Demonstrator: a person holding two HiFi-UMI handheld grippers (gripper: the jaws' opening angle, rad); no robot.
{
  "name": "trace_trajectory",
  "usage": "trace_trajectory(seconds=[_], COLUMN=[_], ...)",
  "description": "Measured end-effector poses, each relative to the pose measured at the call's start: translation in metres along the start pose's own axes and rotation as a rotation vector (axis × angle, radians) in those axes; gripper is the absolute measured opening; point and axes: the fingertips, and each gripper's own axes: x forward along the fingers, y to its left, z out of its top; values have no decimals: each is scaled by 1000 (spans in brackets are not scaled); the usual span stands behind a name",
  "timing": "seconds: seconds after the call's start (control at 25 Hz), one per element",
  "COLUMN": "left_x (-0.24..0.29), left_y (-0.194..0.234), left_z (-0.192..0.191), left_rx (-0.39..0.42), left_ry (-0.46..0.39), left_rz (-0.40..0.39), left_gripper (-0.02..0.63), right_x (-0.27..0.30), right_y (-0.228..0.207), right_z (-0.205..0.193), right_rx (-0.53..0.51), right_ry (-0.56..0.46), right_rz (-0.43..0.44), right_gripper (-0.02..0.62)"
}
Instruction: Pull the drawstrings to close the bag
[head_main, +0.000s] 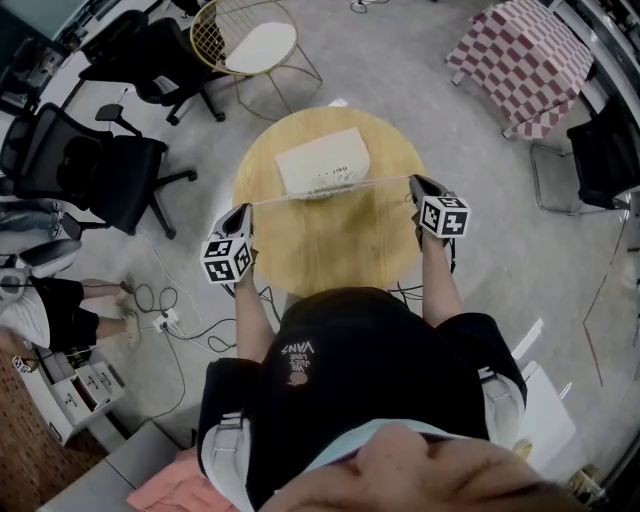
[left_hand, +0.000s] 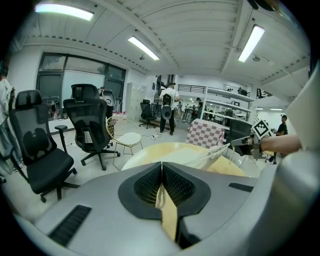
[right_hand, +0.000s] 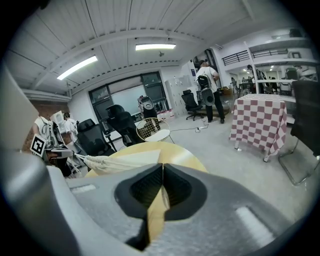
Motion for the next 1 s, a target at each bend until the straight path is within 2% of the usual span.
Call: trace_trajectory(seconds=[0.44,0.52,0.6,0.76,1.0], left_x=[0,-2,-1,2,5], left_y=[11,13,14,13,8], left_z=[-7,-10,-12,-15,-33], left_rx=[-53,-66,-64,-64,-95], left_ry=[6,6,12,23,36], left_rz=[-4,-5,-2,-12,-17], left_gripper=[15,15,14,14,14], right_x=[-6,-9,-7,1,2], right_y=[-14,-15,-8,-1,-2], right_z=[1,0,-2,-7,-22], right_rx=[14,-19,-61,-84,-63], right_ry=[-3,6,18,45,64], right_rz=[-48,-57,-41,-14,-23], right_gripper=[2,2,2,2,3])
